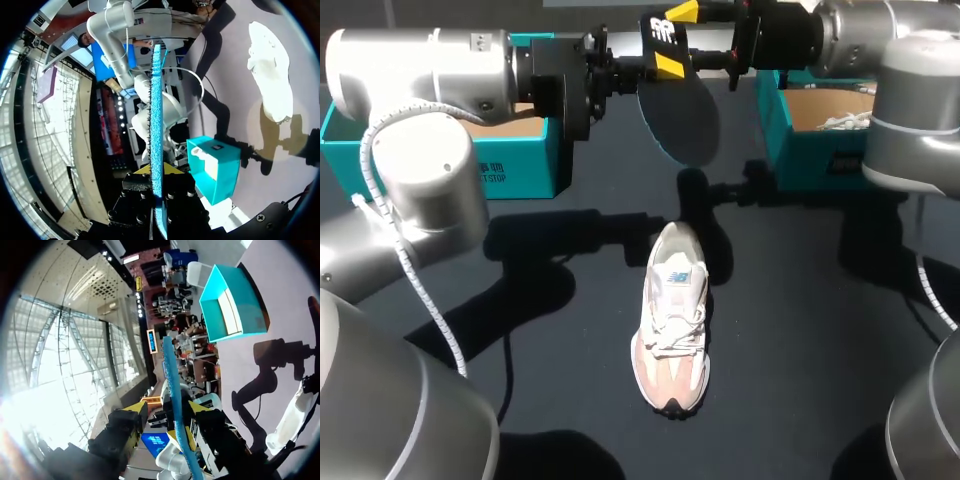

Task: Take the shoe out of the shoebox, open the shoe tongue, remove and reinsert the insole, then place the shoe into the shoebox

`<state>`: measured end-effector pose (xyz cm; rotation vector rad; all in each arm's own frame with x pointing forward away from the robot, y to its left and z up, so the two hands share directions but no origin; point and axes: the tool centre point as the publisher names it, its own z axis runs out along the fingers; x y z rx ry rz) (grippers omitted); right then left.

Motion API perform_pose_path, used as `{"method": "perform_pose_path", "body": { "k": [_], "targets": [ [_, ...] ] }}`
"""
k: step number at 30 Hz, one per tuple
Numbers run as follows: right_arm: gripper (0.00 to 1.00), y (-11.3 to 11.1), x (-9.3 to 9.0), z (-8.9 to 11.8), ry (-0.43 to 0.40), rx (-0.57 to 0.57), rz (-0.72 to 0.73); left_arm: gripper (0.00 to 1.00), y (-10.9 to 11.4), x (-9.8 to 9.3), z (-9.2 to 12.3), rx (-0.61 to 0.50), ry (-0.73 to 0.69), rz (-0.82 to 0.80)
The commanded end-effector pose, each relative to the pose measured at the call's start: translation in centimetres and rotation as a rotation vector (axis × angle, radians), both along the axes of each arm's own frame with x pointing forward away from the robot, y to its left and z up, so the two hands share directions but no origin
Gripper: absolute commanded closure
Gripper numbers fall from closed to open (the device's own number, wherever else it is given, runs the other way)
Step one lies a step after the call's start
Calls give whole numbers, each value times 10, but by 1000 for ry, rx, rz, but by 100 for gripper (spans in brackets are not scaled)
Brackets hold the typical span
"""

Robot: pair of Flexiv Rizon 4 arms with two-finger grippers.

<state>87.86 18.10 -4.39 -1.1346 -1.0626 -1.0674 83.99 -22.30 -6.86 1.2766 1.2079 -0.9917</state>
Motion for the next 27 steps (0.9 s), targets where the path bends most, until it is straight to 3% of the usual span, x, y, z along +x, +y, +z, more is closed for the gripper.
{"method": "perform_pose_path", "body": {
  "k": [1, 6, 11, 27],
  "targets": [
    [0, -41, -4, 2, -5, -20, 17, 100, 7, -5, -2, 4, 6, 2],
    [0, -79, -10, 5, -25, -27, 40, 100, 9, -2, -3, 2, 16, 2],
    [0, -100, -12, 6, -34, -31, 36, 100, 9, 0, -3, 13, 26, -10],
    [0, -102, -13, 4, -42, -48, 42, 100, 10, 1, -2, 9, 23, -14]
  ]
}}
